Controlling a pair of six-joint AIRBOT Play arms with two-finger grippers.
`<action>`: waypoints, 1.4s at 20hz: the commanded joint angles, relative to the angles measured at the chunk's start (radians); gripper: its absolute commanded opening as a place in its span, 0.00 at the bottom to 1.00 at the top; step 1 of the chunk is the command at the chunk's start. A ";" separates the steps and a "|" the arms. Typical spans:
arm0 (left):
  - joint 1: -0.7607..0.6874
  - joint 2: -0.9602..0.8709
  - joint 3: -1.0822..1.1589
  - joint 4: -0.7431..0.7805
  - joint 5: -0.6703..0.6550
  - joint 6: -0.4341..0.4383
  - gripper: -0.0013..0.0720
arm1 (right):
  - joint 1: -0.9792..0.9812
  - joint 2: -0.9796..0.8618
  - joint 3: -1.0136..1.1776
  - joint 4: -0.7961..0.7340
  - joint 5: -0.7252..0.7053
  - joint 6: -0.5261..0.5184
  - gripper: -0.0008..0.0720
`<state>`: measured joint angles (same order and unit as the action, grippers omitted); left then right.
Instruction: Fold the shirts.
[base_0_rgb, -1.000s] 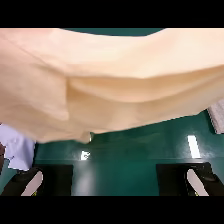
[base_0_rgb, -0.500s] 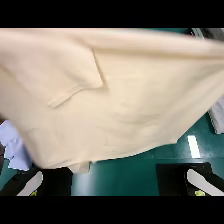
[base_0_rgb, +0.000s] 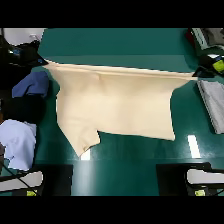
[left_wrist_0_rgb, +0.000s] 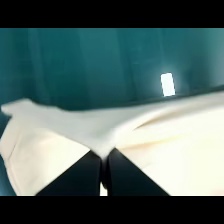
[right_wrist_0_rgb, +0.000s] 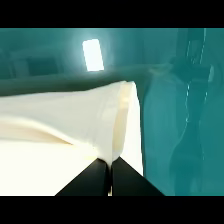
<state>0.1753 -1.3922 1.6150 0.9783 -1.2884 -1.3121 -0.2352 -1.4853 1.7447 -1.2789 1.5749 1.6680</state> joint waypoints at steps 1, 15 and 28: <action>0.001 -0.103 -0.008 -0.013 0.115 0.057 0.05 | 0.052 -0.074 -0.012 -0.007 -0.200 -0.013 0.03; -0.001 -0.247 -0.008 -0.010 0.332 0.188 0.05 | 0.164 -0.183 -0.012 -0.190 -0.468 -0.029 0.03; -0.001 -0.247 -0.118 0.142 0.005 0.290 0.05 | 0.206 -0.183 -0.234 -0.180 -0.363 -0.047 0.03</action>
<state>0.1749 -1.6390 1.5394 1.0954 -1.2411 -1.0264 -0.0353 -1.6680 1.5494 -1.4670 1.2015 1.6215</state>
